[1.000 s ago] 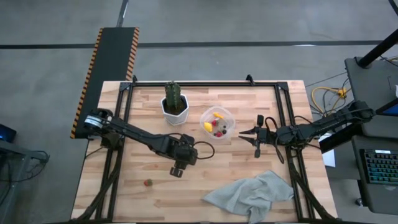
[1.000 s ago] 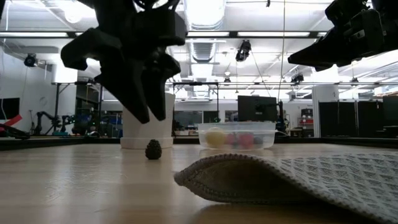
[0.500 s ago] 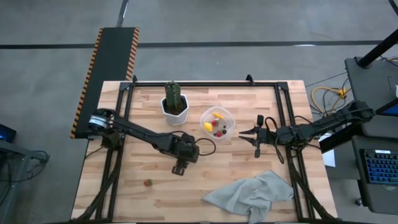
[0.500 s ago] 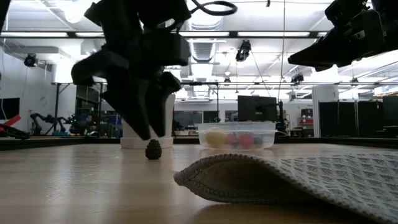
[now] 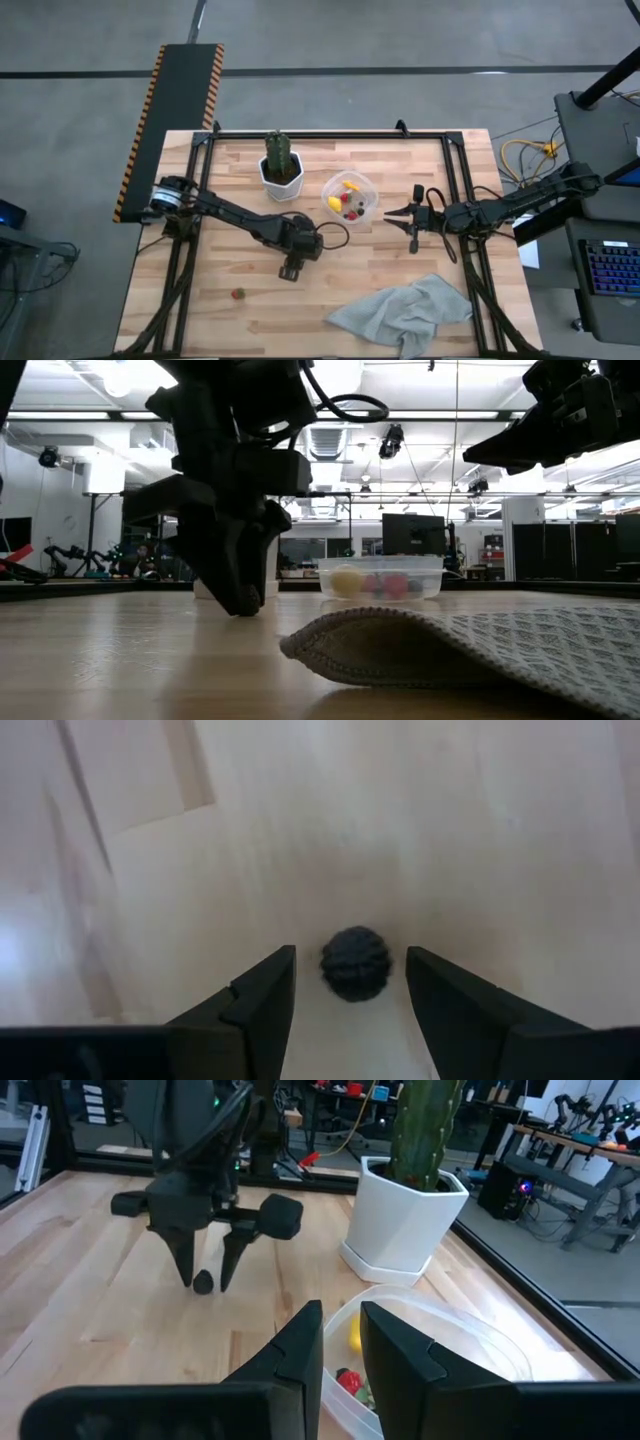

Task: Pick and placing Produce into tupperware
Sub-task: Put the blackberry into the transparent container

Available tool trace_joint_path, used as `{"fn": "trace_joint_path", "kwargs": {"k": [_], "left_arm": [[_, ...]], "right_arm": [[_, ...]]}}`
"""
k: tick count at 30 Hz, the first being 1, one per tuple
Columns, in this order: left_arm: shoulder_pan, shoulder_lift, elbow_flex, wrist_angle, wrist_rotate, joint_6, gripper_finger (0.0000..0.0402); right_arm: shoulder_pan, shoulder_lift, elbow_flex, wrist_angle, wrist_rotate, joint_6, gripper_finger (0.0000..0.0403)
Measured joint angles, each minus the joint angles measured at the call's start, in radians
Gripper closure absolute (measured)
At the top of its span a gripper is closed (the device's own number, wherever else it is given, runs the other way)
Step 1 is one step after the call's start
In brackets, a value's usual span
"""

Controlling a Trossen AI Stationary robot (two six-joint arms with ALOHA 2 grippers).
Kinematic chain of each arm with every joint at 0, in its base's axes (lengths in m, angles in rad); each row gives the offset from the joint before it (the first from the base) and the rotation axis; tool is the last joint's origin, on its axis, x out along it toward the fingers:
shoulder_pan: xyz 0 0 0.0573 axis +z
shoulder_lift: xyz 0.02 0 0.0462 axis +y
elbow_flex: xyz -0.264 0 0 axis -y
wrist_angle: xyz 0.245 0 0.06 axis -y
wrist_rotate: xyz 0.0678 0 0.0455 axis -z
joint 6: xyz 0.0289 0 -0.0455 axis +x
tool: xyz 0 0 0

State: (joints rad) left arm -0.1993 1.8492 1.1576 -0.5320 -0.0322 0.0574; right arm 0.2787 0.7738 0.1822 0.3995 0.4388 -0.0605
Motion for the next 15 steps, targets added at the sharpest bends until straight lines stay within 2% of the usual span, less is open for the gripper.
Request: {"fn": "trace_joint_path", "kwargs": {"k": [15], "left_arm": [[0.004,0.000,0.000,0.002,0.005,-0.005,0.0225]], "right_arm": [[0.000,0.000,0.000,-0.001,0.000,0.000,0.0339]]}}
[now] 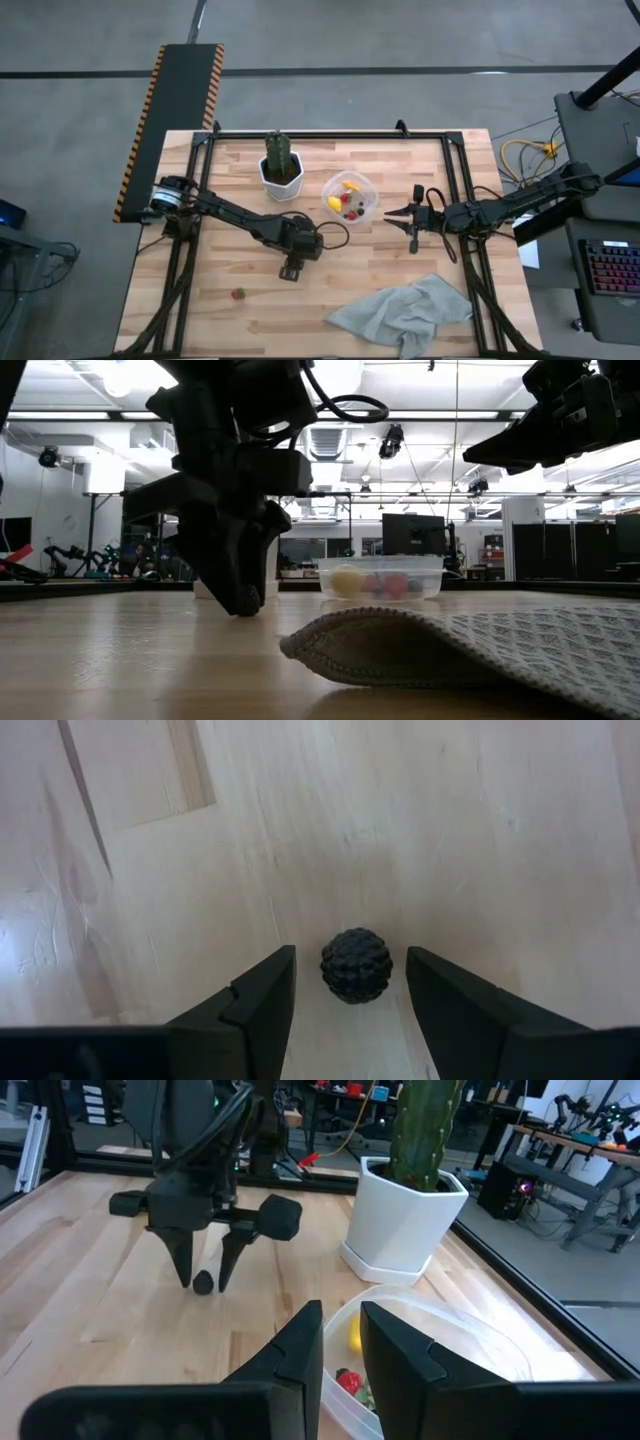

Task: Pick and placing Produce into tupperware
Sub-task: Put the blackberry into the transparent container

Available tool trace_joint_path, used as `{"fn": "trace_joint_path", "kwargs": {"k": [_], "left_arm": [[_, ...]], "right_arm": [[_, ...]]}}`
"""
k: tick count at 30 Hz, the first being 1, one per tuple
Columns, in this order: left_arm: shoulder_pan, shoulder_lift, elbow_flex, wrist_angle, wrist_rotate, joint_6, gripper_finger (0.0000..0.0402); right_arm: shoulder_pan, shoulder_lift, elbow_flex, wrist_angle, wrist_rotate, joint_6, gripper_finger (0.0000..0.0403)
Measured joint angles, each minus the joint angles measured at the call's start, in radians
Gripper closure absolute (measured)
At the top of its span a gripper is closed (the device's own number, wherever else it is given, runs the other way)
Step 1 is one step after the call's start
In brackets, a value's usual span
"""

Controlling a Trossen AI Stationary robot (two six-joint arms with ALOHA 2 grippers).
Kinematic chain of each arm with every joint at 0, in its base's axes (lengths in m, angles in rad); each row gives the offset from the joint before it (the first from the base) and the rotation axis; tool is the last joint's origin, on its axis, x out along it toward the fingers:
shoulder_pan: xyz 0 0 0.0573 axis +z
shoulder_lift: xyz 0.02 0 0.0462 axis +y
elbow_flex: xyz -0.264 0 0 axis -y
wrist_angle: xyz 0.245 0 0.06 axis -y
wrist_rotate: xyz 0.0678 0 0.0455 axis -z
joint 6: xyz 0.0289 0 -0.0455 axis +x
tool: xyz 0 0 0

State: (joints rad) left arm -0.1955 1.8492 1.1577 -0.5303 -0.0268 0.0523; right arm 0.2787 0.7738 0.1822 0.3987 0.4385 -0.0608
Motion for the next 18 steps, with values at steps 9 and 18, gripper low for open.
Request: {"fn": "trace_joint_path", "kwargs": {"k": [9,18], "left_arm": [[0.002,0.000,0.001,0.003,0.003,-0.021,0.0226],[0.002,0.000,0.001,0.003,0.008,-0.020,0.0231]], "right_arm": [[0.000,0.000,0.000,0.000,0.000,0.000,0.0339],[0.000,0.000,0.000,0.000,0.000,0.000,0.0339]]}}
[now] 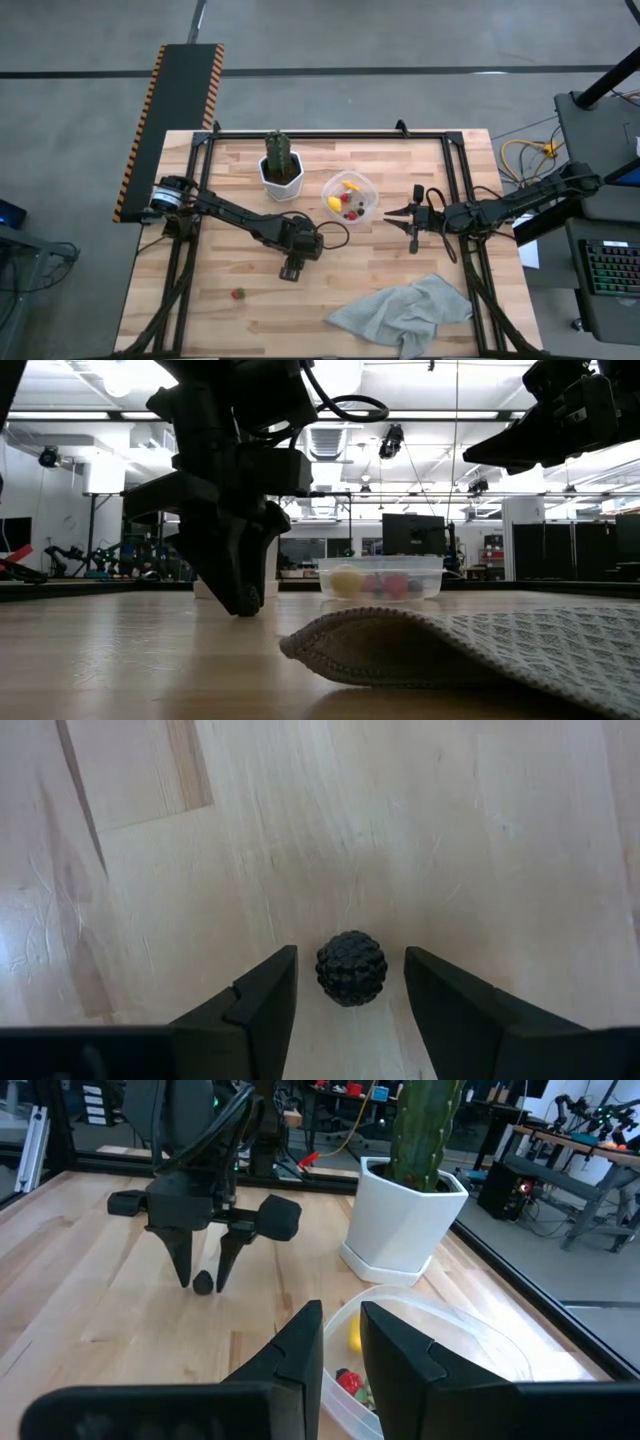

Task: Pick and placing Produce into tupperware
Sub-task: Put the blackberry into the transparent container

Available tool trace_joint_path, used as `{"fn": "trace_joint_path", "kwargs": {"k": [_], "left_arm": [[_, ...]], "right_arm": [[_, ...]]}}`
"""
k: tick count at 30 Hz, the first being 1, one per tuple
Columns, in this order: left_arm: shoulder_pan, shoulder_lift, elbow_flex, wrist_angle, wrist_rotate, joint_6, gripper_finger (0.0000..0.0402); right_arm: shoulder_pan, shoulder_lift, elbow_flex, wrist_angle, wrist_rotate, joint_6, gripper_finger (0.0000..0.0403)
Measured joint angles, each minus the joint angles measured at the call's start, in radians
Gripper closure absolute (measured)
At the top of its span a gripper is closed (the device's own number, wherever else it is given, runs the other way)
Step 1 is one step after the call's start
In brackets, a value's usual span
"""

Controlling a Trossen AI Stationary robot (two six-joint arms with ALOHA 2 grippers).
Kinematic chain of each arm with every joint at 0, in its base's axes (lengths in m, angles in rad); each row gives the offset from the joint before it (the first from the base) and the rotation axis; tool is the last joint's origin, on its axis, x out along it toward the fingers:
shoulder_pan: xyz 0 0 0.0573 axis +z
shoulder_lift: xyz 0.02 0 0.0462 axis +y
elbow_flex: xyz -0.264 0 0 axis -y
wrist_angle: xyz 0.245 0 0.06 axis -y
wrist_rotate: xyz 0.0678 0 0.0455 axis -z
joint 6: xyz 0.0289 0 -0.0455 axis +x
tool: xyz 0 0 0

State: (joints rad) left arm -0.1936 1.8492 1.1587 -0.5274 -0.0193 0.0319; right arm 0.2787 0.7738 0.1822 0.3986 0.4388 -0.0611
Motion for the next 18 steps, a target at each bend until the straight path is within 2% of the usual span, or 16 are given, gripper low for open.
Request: {"fn": "trace_joint_path", "kwargs": {"k": [11,18], "left_arm": [[0.003,0.000,0.000,0.000,0.004,0.001,0.0340],[0.004,0.000,0.000,0.000,0.004,0.035,0.0342]], "right_arm": [[0.000,0.000,0.000,0.000,0.000,-0.001,0.0339],[0.000,0.000,0.000,0.000,0.000,-0.002,0.0339]]}}
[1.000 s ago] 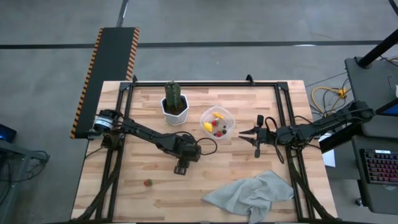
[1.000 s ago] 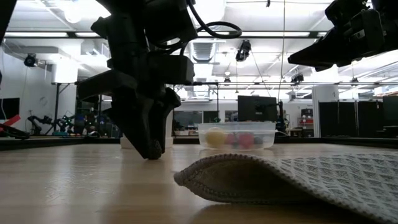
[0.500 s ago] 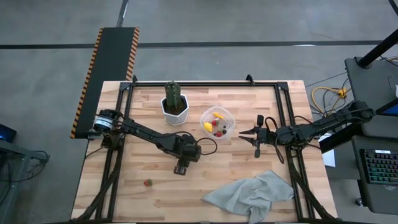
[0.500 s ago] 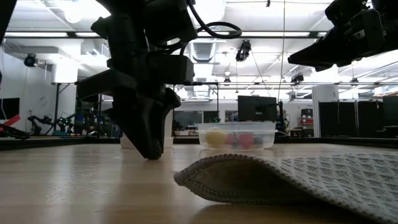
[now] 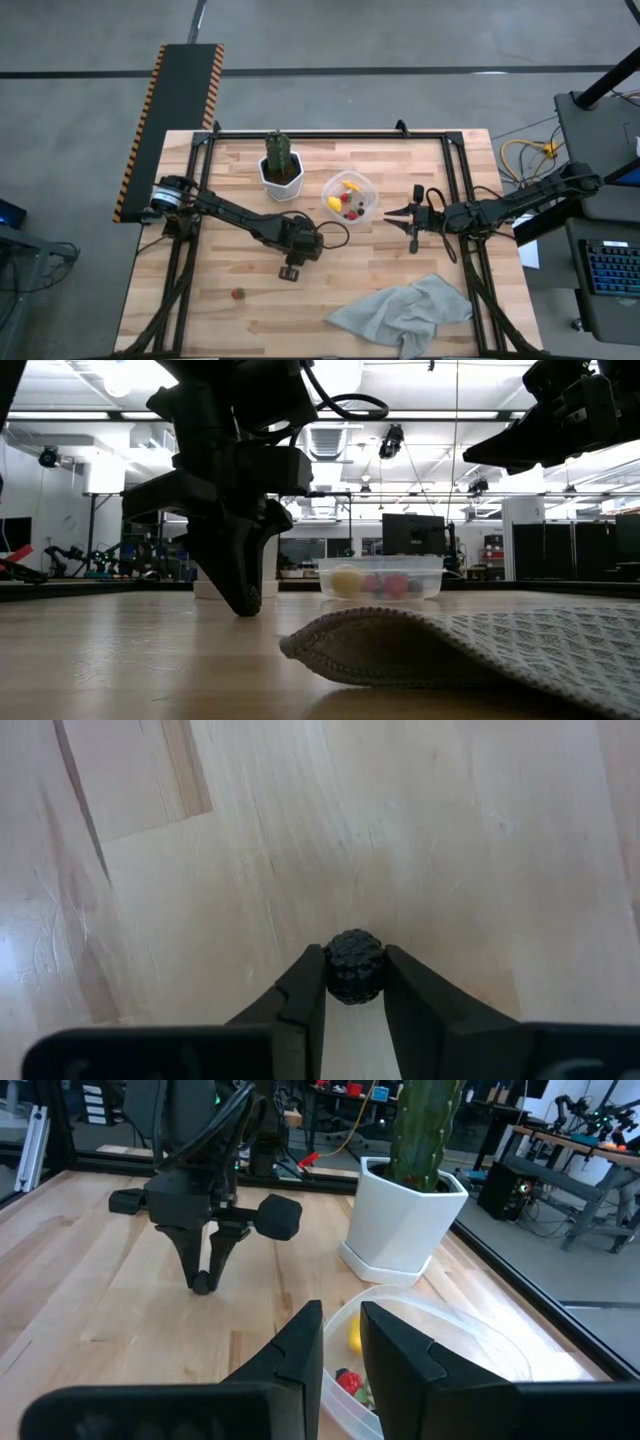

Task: Pick and placing Produce into tupperware
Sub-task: Put the blackberry into the transparent container

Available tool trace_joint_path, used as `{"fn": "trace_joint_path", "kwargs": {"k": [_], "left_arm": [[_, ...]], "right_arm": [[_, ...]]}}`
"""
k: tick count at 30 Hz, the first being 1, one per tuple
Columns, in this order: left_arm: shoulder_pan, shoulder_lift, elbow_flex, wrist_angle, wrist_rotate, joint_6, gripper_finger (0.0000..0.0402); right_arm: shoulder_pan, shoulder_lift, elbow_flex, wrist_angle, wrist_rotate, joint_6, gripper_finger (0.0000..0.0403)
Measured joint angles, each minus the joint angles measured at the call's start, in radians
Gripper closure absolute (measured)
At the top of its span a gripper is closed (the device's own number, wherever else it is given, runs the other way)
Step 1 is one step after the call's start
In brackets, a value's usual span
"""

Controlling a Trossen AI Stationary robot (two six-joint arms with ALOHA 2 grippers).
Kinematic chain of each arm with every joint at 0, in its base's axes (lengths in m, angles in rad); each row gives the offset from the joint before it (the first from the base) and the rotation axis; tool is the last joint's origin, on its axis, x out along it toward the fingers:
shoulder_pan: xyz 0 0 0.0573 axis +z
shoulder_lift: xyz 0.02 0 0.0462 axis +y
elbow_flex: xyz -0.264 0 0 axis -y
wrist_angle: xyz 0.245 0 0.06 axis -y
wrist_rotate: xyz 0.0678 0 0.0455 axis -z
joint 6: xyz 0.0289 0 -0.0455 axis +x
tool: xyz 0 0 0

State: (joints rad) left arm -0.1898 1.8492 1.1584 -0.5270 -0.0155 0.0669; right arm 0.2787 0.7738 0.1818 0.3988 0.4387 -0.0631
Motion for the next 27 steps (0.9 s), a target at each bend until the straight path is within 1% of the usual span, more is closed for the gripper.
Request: {"fn": "trace_joint_path", "kwargs": {"k": [13,21,27], "left_arm": [[0.001,0.000,0.041,-0.007,-0.049,0.003,0.0343],[0.005,0.000,0.099,0.000,-0.124,0.046,0.0344],[0.022,0.000,0.133,0.076,-0.160,0.104,0.0344]], "right_arm": [[0.000,0.000,0.000,0.000,0.000,0.000,0.0339],[0.000,0.000,0.000,0.000,0.000,0.000,0.0339],[0.000,0.000,0.000,0.000,0.000,0.000,0.0339]]}}
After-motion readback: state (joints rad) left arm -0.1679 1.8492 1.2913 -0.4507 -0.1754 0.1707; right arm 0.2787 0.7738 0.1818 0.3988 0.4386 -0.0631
